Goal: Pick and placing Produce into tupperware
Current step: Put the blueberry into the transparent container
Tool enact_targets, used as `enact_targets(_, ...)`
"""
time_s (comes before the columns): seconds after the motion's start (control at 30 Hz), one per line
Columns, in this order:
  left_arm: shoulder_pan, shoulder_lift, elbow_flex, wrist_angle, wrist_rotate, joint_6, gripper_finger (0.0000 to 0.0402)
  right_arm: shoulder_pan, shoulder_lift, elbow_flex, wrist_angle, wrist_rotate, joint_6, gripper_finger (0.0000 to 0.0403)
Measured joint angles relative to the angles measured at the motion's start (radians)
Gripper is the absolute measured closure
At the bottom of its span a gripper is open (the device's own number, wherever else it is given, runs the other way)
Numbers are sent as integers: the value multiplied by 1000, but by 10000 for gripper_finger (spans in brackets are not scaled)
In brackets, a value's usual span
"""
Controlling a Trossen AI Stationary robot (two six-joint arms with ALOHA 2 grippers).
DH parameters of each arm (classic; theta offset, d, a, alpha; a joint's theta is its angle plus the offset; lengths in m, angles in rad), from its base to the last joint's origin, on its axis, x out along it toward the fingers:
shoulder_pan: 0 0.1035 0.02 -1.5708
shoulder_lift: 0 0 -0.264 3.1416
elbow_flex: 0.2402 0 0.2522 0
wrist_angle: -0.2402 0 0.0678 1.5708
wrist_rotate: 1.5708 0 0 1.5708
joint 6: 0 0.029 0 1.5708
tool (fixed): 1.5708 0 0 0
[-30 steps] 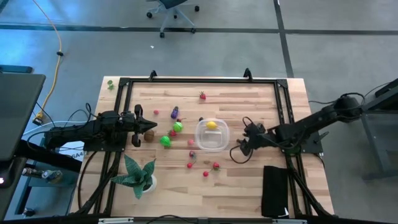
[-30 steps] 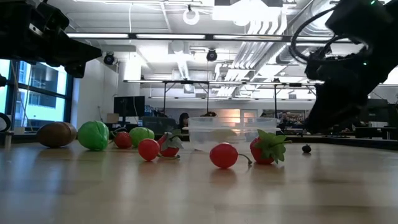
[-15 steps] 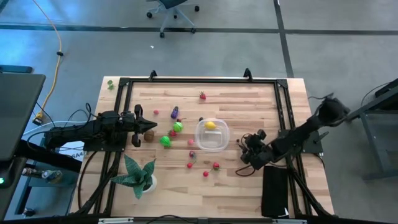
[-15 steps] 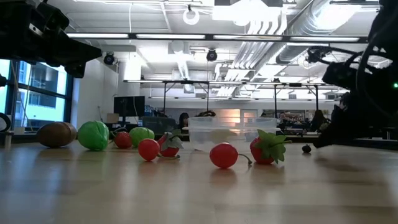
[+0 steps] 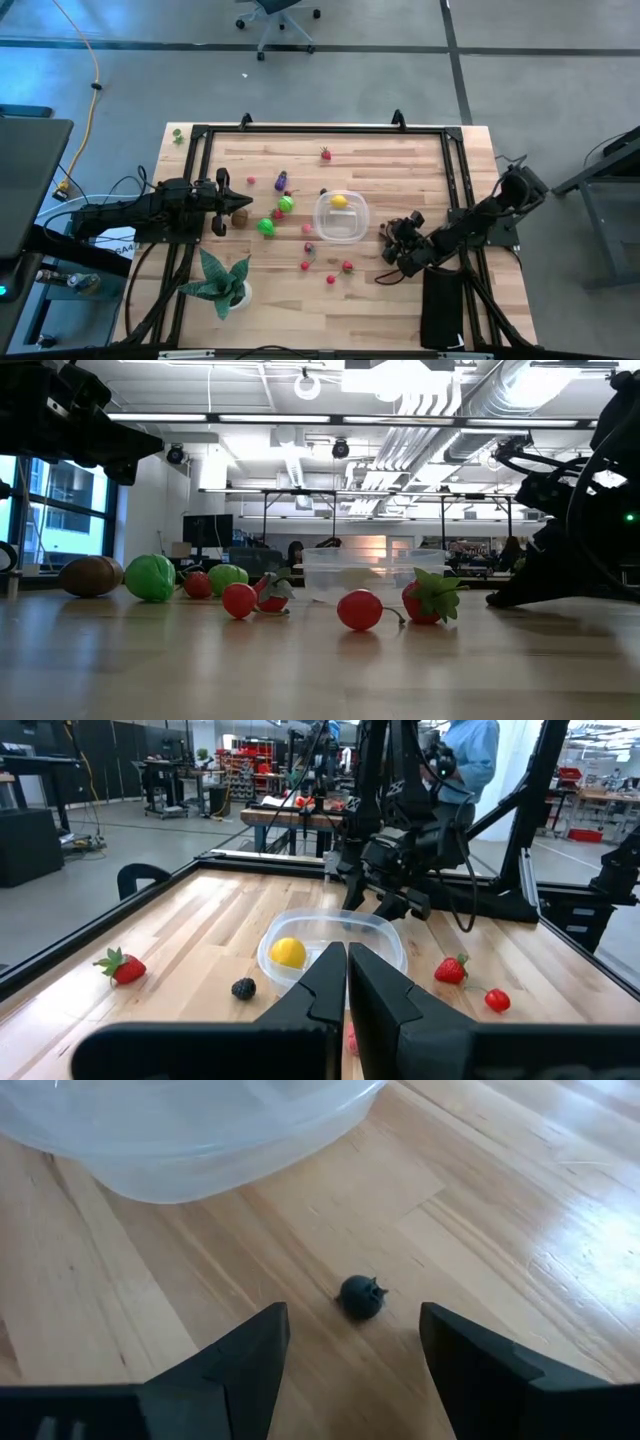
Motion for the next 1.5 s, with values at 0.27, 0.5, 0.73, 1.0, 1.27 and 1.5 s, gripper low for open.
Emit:
enact_targets(0.27,0,0,0,0,0,0,396,-16,1,0,11,-21,27,228)
enact_targets(0.5,0,0,0,0,0,0,396,-37,2,0,18,-20,70,268)
enact_targets(0.73,0,0,0,0,0,0,396,-56,2,-1,25,-30,70,284)
enact_targets(1.0,0,0,0,0,0,0,396,-58,2,-1,27,-28,70,330)
enact_targets(1.27,0,0,0,0,0,0,396,-57,-7,-2,29,-21,44,359)
enact_targets(1.5,0,0,0,0,0,0,396,-65,-138,-4,25,-36,-80,361)
